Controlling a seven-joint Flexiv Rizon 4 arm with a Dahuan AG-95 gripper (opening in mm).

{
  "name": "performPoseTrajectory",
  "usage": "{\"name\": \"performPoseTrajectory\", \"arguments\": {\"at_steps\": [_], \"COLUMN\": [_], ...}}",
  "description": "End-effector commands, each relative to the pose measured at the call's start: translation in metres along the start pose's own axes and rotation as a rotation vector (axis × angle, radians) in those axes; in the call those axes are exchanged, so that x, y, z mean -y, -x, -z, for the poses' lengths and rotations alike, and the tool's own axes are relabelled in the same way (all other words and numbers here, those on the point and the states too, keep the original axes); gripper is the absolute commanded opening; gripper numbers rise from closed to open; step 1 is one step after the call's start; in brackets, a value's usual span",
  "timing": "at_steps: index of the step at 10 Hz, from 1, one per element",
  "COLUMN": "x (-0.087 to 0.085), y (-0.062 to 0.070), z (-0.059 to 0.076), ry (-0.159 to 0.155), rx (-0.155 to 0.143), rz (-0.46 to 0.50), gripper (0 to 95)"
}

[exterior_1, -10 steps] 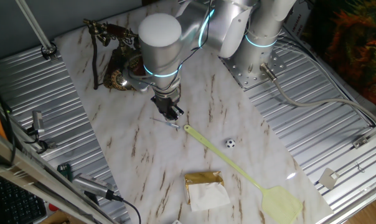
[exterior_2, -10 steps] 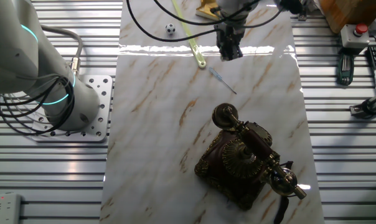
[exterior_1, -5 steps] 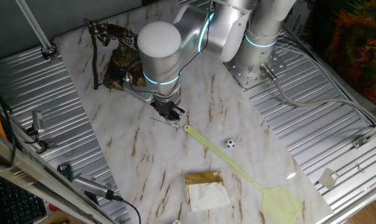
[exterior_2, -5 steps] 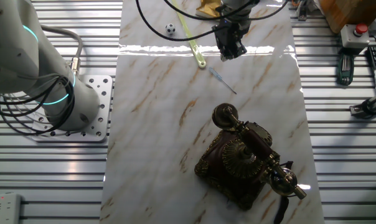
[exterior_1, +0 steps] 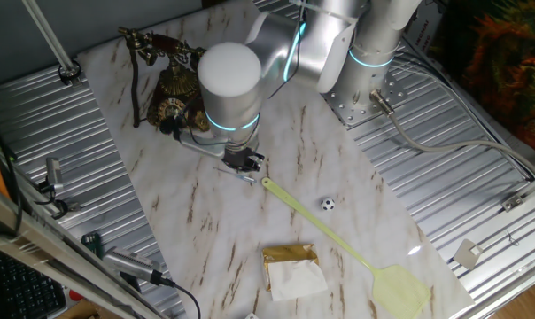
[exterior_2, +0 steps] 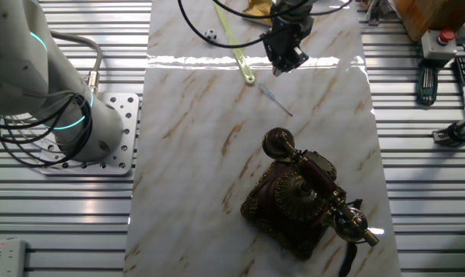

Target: Dial a number on an old rotary phone

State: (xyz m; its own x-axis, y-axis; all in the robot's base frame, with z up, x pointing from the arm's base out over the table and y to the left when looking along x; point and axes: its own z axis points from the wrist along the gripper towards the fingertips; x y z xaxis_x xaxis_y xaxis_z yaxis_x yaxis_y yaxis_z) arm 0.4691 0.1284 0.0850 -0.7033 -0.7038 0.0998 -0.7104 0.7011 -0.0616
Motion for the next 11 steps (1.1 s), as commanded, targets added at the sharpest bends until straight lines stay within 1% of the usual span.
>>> {"name": "performPoseTrajectory", "arguments": {"at_steps": [1, 2, 3, 6, 9, 11], "x": [0.0002, 0.0002, 0.0003, 0.0003, 0.0004, 0.0004], "y": [-0.0007, -0.0005, -0.0005, 0.0004, 0.0009, 0.001], "z": [-0.0007, -0.0008, -0.0012, -0.0024, -0.0035, -0.0037], "ry": [-0.066, -0.085, -0.097, -0.104, -0.115, -0.116], "rx": [-0.021, -0.041, -0.058, -0.063, -0.07, -0.072], "rz": [0.119, 0.158, 0.196, 0.273, 0.318, 0.339], "gripper": [0.0, 0.0, 0.0, 0.0, 0.0, 0.0]}}
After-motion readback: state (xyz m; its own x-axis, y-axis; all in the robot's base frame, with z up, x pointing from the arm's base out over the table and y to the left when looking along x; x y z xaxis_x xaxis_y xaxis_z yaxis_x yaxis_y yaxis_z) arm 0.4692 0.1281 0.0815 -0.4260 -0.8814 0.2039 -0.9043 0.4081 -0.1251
